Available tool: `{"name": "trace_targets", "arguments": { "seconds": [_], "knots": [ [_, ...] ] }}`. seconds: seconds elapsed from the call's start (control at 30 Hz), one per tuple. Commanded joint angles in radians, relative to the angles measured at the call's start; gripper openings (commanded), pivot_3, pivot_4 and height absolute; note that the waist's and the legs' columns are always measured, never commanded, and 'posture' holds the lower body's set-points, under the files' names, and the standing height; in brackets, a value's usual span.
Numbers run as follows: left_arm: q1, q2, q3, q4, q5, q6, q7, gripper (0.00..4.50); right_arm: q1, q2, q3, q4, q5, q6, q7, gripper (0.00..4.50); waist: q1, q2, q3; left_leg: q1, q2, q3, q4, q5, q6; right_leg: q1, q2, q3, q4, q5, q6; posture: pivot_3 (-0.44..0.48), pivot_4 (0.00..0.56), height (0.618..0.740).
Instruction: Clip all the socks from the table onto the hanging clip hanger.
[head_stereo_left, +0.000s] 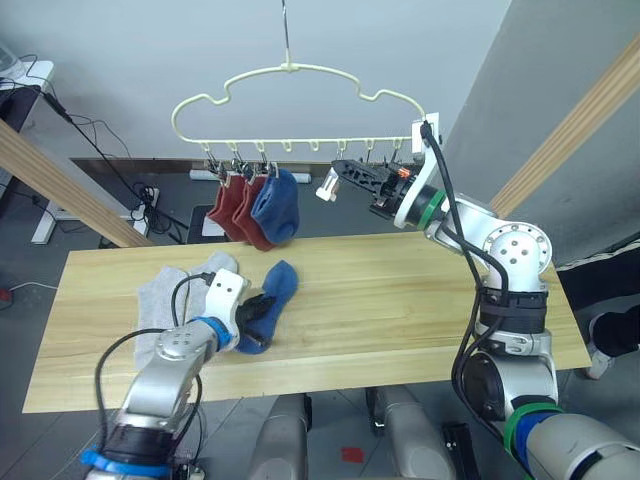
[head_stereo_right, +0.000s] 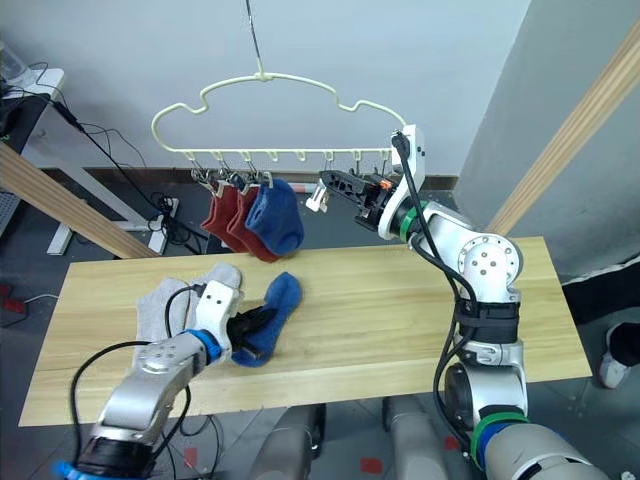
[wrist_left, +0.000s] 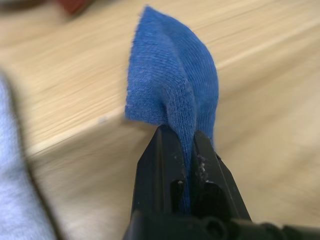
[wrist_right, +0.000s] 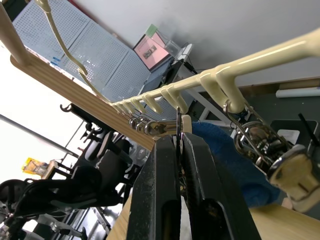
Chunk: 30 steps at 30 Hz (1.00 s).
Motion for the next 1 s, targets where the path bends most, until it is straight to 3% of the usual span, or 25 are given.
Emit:
{"name": "trace_targets", "arguments": {
  "seconds": [0.03,0.33,1.0],
  "knots": [
    [0.012,0.036,0.031,-0.120,-0.083,-0.012,-0.097,0.01,-0.011,-0.008,0.002,-0.033,0.030,0.004,0.028,0.00,0.000,0.000,0.000,0.000,0.000,0.000,0.000,0.000,0.000,0.000,0.000,0.000,0.000,0.000,0.000,0.047,0.354,0.740],
    [-0.059,0.105,0.051,-0.224,-0.142,-0.242,-0.282,0.01,-0.053,-0.076,-0.022,0.046,0.091,0.088,0.107,0.00,0.000,0.000,0.000,0.000,0.000,0.000,0.000,0.000,0.000,0.000,0.000,0.000,0.000,0.000,0.000,0.041,0.358,0.740],
    [-0.172,0.054,0.064,-0.163,-0.174,-0.200,-0.234,0.01,-0.077,-0.087,-0.074,0.086,0.208,0.199,0.080,0.00,-0.002,0.000,0.000,-0.001,0.000,0.001,0.001,0.000,0.001,0.000,0.000,0.000,0.000,0.000,0.000,0.030,0.368,0.740]
  ]
}}
